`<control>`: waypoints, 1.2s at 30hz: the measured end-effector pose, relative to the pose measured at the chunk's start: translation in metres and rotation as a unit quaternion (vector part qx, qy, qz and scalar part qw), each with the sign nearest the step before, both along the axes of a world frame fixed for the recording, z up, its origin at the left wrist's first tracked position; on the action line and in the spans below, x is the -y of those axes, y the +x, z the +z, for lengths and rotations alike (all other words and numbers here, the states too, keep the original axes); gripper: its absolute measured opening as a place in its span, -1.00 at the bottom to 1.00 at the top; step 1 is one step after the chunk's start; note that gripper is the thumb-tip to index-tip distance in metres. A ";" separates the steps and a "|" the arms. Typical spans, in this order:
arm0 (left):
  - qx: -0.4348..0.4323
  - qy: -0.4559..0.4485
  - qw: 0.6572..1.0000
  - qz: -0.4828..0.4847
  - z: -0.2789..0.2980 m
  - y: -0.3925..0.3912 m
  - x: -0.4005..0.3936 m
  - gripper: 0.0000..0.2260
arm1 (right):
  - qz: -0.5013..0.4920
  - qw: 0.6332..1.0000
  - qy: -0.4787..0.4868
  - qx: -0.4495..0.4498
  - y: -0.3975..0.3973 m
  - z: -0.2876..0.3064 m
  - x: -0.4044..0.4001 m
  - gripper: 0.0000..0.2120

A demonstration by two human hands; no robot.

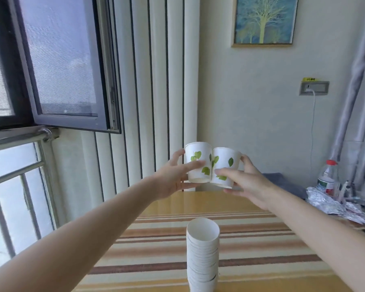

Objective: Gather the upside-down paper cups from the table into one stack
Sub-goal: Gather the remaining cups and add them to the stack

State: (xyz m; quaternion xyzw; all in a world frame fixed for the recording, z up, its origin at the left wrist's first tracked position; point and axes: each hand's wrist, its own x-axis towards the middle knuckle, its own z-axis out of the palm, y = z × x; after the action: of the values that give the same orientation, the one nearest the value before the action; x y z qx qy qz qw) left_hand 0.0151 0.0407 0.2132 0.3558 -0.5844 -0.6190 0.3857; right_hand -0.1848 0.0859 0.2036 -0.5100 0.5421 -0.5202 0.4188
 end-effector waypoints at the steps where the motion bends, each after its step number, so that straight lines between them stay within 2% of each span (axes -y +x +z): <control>1: 0.014 -0.020 1.000 -0.016 0.002 0.002 -0.010 -0.45 | 0.001 1.000 -0.007 -0.008 0.002 0.002 -0.009 -0.31; 4: 0.024 -0.063 0.997 -0.037 0.000 0.006 -0.029 -0.41 | 0.002 0.999 -0.020 -0.029 0.001 0.004 -0.033 -0.34; 7: 0.029 -0.094 0.995 -0.015 -0.011 0.010 -0.040 -0.29 | -0.014 0.999 -0.037 -0.037 -0.010 -0.002 -0.049 -0.34; 11: 0.114 -0.141 0.983 -0.004 -0.032 0.016 -0.051 -0.29 | -0.069 0.995 -0.061 -0.038 -0.028 -0.014 -0.059 -0.34; 16: 0.185 -0.167 0.968 -0.020 -0.051 0.014 -0.054 -0.15 | -0.092 0.989 -0.091 -0.065 -0.023 -0.016 -0.061 -0.11; 20: 0.189 -0.163 0.967 -0.043 -0.065 0.020 -0.053 -0.10 | -0.084 0.984 -0.138 -0.078 -0.002 -0.016 -0.059 -0.30; 22: 0.139 -0.145 0.979 -0.038 -0.072 0.028 -0.054 -0.17 | -0.072 0.981 -0.152 -0.094 0.008 -0.020 -0.056 -0.32; 26: 0.068 -0.104 0.992 0.004 -0.094 0.036 -0.056 -0.48 | -0.020 0.980 -0.149 -0.132 0.030 -0.041 -0.049 -0.25; 30: 0.050 -0.086 0.995 0.021 -0.104 0.022 -0.061 -0.46 | 0.004 0.977 -0.128 -0.170 0.041 -0.073 -0.044 -0.21; 34: 0.048 -0.080 0.995 0.041 -0.105 0.006 -0.064 -0.54 | 0.026 0.980 -0.102 -0.168 0.041 -0.093 -0.048 -0.07; 36: 0.053 -0.074 0.995 0.049 -0.113 0.000 -0.064 -0.52 | 0.036 0.983 -0.085 -0.159 0.043 -0.101 -0.052 -0.15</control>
State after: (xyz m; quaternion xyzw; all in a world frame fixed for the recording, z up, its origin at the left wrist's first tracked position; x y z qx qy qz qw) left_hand 0.0151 0.1045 0.1005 0.3864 -0.6299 -0.5352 0.4093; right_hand -0.1420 0.1375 0.1026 -0.6388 0.5368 -0.4618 0.3008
